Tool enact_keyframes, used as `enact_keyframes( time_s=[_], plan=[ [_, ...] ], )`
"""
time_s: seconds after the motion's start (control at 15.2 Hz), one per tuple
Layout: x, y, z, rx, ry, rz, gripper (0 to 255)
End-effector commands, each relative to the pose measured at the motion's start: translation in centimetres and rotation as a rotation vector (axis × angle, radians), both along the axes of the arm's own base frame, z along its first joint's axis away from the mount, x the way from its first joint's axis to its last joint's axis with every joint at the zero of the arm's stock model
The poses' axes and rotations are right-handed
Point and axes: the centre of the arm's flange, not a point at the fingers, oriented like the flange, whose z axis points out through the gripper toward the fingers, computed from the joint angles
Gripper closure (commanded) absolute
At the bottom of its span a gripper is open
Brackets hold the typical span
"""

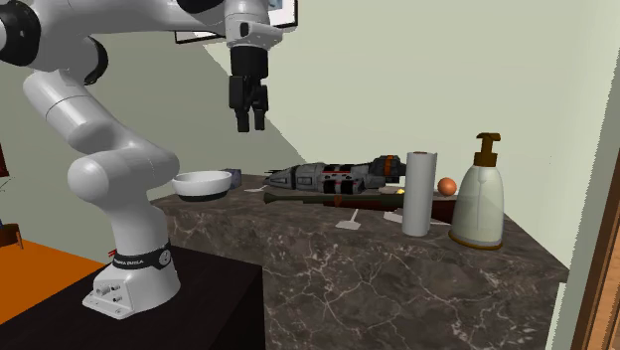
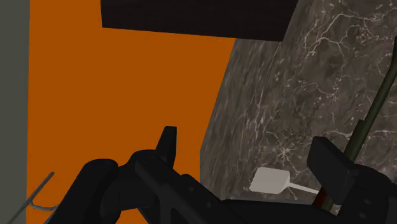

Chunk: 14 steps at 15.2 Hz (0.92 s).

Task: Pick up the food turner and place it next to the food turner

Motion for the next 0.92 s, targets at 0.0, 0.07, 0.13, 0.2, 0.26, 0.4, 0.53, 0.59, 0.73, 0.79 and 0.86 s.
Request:
enact_keyframes(
  time_s=[0.0,0.07,0.13,0.2,0.26,0.4,0.53,0.59,0.73,0.79,0.86],
  plan=[
    [0.0,0.0,0.0,0.0,0.0,0.0,0],
    [1.0,0.1,-0.8,0.001,-0.003,0.044,0],
    [2.1,0.2,-1.5,0.002,-0.005,0.089,0],
    [3.1,0.4,-2.3,0.003,-0.008,0.133,0],
    [4.2,0.6,-3.1,0.004,-0.011,0.178,0],
    [6.2,1.2,-4.6,0.005,-0.016,0.267,0],
    [8.2,2.0,-6.1,0.007,-0.022,0.356,0],
    [9.1,2.5,-6.8,0.008,-0.025,0.4,0],
    [11.0,3.5,-8.3,0.01,-0.03,0.489,0],
    [11.9,4.1,-9.0,0.011,-0.033,0.534,0],
    [12.8,4.7,-9.7,0.012,-0.035,0.578,0]
  ],
)
